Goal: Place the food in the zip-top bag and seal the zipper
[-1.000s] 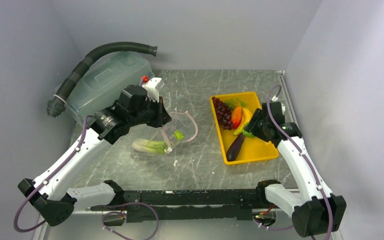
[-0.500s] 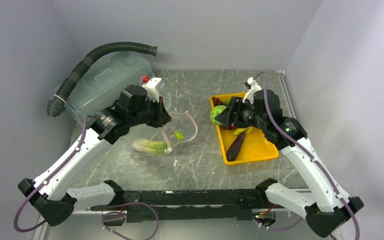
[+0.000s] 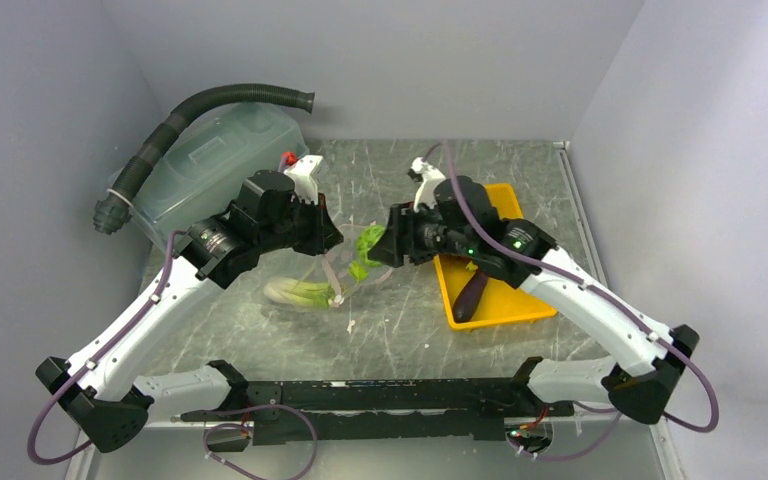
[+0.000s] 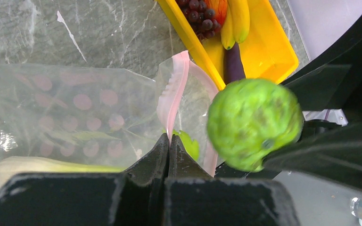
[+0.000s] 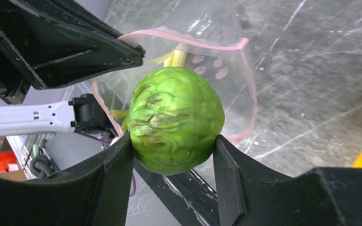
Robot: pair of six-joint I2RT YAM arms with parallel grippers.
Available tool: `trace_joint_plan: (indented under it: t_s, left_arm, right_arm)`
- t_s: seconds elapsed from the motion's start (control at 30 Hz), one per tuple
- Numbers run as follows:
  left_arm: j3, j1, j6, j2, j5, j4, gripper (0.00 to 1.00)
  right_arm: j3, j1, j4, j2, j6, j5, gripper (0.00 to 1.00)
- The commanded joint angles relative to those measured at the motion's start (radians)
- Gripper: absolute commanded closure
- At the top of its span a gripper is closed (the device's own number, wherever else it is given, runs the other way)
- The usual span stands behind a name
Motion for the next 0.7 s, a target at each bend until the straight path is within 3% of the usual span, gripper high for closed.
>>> trace_joint_plan:
  t_s: [0.0,0.4,0.67]
  left_arm:
    - [0.03,-0.005,-0.015,-0.007,0.012,0.01,1.0]
    - [0.036,-0.004,-0.024,-0.002,0.016,0.011,1.0]
    - [0.044,-0.004,-0.026,0.005,0.017,0.009,1.0]
  right_arm:
    - [0.084,0.065,0.053,0.065,-0.016,0.069,1.0]
    - [0.133,0.113,0.019,0.196,-0.013,0.171,1.0]
    - [0.125,0.116,0.022,0.238,-0.005,0.169,0.88]
